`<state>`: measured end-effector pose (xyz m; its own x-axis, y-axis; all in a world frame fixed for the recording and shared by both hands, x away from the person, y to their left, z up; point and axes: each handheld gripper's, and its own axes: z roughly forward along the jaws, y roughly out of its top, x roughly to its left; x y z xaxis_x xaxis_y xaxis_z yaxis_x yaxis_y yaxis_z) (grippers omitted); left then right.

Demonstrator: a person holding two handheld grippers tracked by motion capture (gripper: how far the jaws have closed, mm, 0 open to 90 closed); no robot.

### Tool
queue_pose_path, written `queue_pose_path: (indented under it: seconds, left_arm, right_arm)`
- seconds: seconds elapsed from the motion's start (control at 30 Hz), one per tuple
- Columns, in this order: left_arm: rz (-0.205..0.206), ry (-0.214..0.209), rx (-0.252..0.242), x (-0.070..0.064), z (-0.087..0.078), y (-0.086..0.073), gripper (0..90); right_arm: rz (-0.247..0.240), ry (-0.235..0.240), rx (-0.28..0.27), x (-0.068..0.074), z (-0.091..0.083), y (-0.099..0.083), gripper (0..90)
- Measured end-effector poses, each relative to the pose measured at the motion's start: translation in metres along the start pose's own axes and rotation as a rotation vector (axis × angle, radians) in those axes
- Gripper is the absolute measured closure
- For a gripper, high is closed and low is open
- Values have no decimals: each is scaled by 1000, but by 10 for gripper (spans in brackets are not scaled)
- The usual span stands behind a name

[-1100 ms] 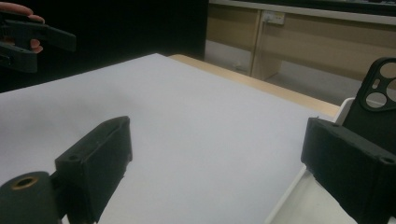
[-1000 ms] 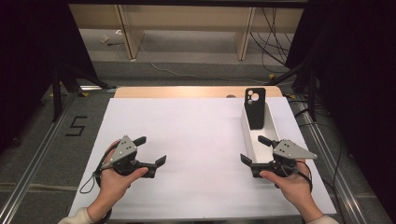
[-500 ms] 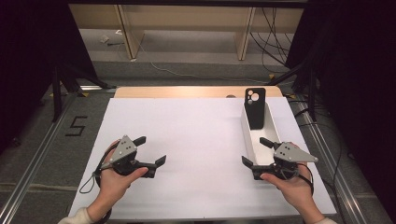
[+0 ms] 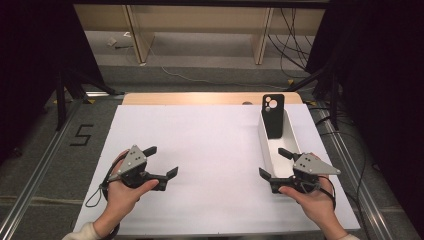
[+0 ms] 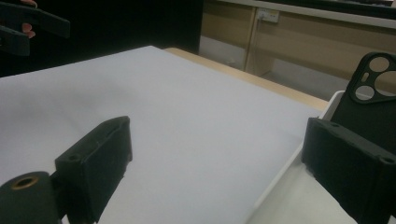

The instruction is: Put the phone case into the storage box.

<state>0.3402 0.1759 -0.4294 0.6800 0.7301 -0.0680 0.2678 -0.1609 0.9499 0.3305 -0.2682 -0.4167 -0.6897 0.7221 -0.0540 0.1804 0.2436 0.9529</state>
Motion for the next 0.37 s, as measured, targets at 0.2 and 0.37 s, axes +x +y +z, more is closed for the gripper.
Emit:
queue_pose_path:
  seconds: [0.2, 0.37]
  left_arm:
    - [-1, 2, 2, 1, 0, 0, 0]
    - [2, 7, 4, 0, 0, 0, 0]
  right_arm:
    - [-4, 0, -4, 0, 0, 0, 97]
    - [-4, 0, -4, 0, 0, 0, 98]
